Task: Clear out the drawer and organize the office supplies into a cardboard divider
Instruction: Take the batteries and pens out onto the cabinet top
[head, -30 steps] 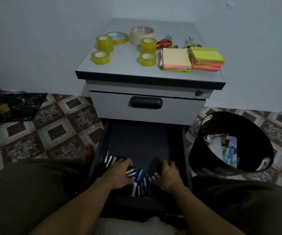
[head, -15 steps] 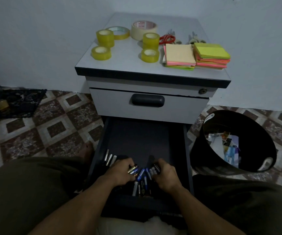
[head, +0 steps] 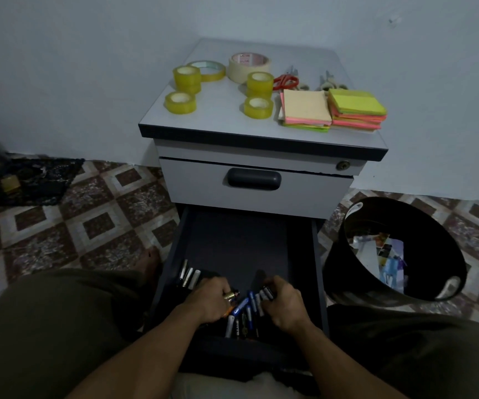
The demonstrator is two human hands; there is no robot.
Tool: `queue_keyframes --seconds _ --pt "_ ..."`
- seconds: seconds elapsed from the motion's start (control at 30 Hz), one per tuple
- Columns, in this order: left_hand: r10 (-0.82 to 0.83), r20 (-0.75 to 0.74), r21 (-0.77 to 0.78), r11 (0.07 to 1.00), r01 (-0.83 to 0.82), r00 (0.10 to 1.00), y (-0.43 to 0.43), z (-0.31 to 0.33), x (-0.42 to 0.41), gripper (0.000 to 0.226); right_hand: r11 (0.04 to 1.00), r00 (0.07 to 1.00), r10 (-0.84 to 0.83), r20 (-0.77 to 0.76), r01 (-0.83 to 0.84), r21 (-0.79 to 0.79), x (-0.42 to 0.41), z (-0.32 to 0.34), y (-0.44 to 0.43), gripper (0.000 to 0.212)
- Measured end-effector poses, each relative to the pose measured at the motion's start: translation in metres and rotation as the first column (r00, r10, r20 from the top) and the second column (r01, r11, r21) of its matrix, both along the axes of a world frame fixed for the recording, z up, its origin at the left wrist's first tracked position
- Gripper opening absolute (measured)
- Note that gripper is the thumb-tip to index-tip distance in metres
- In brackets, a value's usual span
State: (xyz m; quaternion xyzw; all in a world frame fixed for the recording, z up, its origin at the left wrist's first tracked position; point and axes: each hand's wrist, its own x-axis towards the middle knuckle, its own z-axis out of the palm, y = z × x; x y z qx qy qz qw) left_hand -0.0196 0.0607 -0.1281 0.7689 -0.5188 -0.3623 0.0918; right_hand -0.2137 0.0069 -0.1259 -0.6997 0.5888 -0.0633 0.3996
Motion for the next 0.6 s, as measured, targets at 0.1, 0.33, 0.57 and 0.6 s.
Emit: queue_keyframes --seconds 0.1,0.33,0.57,0.6 --pt "0.020 0.002 0.000 1.000 -0.020 1.000 0.003 0.004 -0.002 0.014 1.000 1.000 -0.013 0.008 0.013 -0.005 -0.001 0.004 0.002 0.032" --pt "0.151 -0.169 -0.011 0.988 -0.155 0.974 0.005 0.018 -0.002 0.015 1.000 0.999 -0.016 0.037 0.015 0.026 -0.002 0.015 0.005 0.028" --pt "0.310 -0.445 0.031 0.943 -0.331 0.840 0.008 0.088 -0.006 0.013 0.998 0.997 -0.025 0.071 0.030 -0.061 0.007 0.060 0.001 0.024" --pt "0.315 -0.473 0.014 0.936 -0.351 0.823 0.008 0.101 -0.005 0.014 0.997 0.996 -0.020 0.088 0.027 -0.078 0.008 0.069 -0.001 0.026"
